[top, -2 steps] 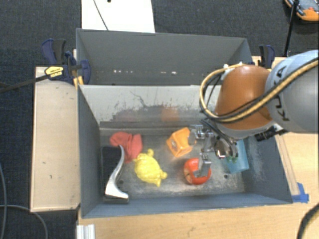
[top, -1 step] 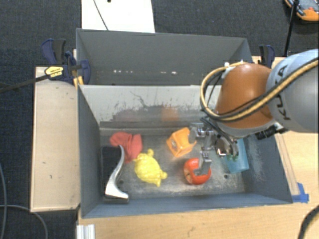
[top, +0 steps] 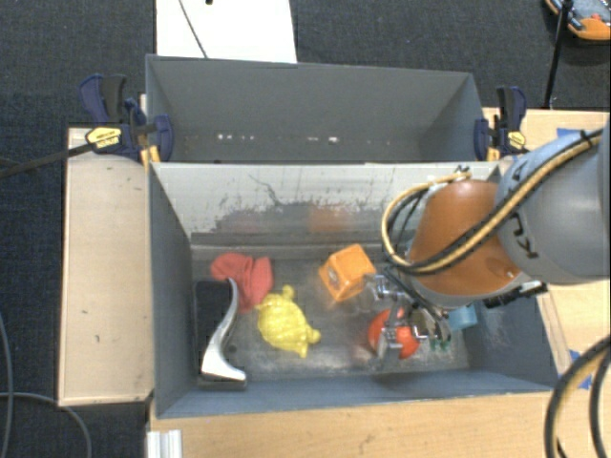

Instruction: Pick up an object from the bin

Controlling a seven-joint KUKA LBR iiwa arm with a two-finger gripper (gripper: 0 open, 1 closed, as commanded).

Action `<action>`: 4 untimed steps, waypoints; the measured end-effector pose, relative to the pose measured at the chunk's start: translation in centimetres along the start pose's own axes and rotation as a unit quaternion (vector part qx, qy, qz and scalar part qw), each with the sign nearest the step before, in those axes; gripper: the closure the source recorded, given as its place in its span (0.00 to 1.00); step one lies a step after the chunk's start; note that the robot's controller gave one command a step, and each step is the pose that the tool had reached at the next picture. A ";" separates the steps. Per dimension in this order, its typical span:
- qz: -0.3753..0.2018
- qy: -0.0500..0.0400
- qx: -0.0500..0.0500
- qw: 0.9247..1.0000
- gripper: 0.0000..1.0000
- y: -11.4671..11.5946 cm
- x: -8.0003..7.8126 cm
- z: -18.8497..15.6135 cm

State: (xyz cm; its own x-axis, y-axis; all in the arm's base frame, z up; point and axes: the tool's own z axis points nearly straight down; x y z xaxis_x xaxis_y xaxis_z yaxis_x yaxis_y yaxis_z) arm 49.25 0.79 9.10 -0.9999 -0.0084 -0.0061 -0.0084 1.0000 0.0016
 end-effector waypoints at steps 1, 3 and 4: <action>0.024 0.003 0.000 1.000 0.00 -0.6 0.7 1.4; -0.081 -0.002 0.001 0.997 0.00 -7.0 1.1 1.8; 0.205 0.002 0.001 0.979 1.00 -7.0 -0.2 2.0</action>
Offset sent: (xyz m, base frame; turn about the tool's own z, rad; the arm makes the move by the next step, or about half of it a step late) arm -0.0137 -0.0224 0.0090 -0.0322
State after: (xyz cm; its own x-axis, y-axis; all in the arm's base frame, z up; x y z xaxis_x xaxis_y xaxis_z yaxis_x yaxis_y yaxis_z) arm 49.47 -6.18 7.07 -0.9193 0.3935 -0.0005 0.3935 0.9193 0.0014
